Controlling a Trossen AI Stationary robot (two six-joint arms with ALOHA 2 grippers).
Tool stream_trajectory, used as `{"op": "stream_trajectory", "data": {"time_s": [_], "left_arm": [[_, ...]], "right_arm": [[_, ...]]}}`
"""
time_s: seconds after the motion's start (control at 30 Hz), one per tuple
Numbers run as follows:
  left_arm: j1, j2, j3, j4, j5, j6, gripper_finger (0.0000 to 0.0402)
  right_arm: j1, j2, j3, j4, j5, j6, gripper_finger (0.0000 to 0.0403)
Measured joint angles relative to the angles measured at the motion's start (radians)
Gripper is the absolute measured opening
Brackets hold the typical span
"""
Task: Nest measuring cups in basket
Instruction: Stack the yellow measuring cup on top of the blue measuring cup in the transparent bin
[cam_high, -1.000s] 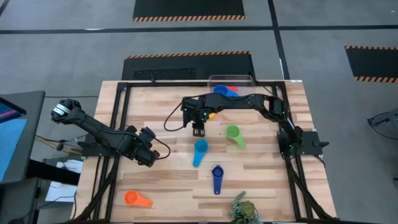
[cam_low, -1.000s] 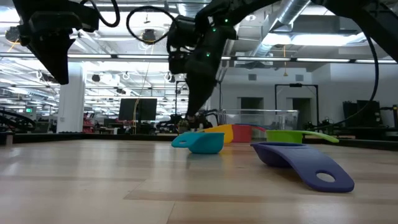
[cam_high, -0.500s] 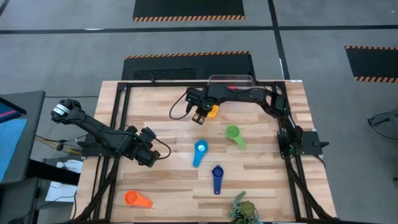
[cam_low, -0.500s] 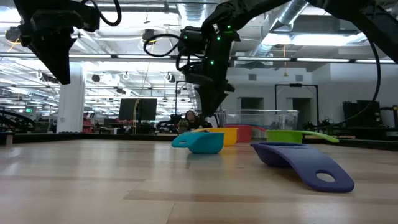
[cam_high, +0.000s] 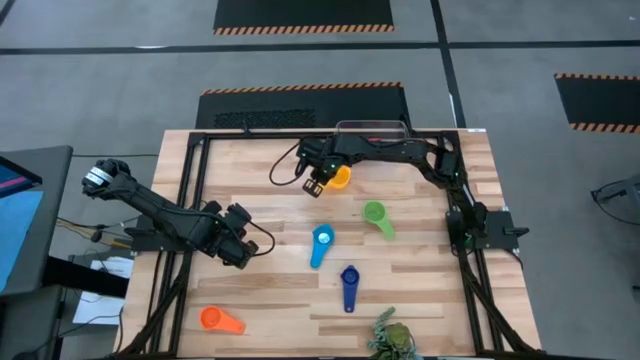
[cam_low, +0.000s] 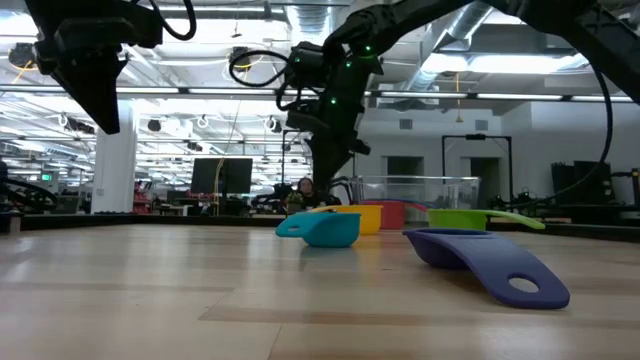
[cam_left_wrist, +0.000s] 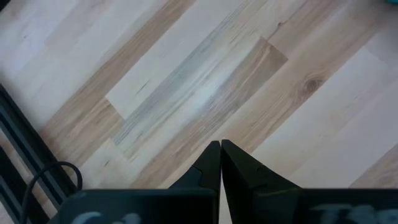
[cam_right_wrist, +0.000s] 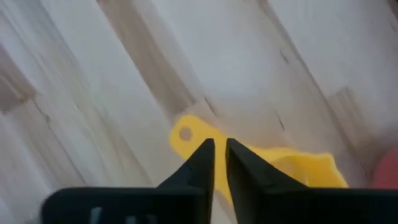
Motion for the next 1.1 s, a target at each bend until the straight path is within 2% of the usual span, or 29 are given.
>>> {"op": "stream_trajectory", "data": {"time_s": [0.17, 0.37, 0.47, 0.53, 0.63, 0.8, 0.87, 0.93, 1.1], "left_arm": [[0.0, 0.0, 0.0, 0.0, -0.003, 0.0, 0.0], [0.001, 0.0, 0.0, 0.0, -0.037, -0.014, 0.0], [0.001, 0.0, 0.0, 0.0, -0.078, -0.081, 0.0], [0.01, 0.0, 0.0, 0.0, -0.13, -0.111, 0.0], [0.048, 0.0, 0.0, -0.001, -0.147, -0.108, 0.0], [0.124, 0.0, 0.0, 0.01, -0.193, -0.041, 0.0], [0.172, 0.0, 0.0, 0.053, -0.244, 0.01, 0.0], [0.249, 0.0, 0.0, 0.173, -0.242, 0.139, 0.0], [0.499, 0.092, 0.001, 0.674, 0.057, 0.593, 0.0]], "right_arm": [[0.0, 0.0, 0.0, 0.064, 0.0, 0.023, 0.0009], [-0.005, 0.003, 0.0, 0.092, 0.001, 0.073, 0.0012], [0.006, 0.026, -0.002, 0.084, -0.012, 0.08, 0.0006], [0.036, 0.026, -0.003, 0.078, -0.047, 0.076, 0.0008], [0.114, -0.03, -0.002, 0.008, -0.081, 0.01, 0.0013], [0.274, -0.212, -0.001, -0.179, 0.033, -0.01, 0.0005], [0.343, -0.29, 0.0, -0.239, 0.091, 0.066, 0.0008], [0.415, -0.363, 0.0, -0.281, 0.145, 0.162, 0.0011], [0.601, -0.487, 0.0, -0.321, 0.353, 0.428, 0.0005]]}}
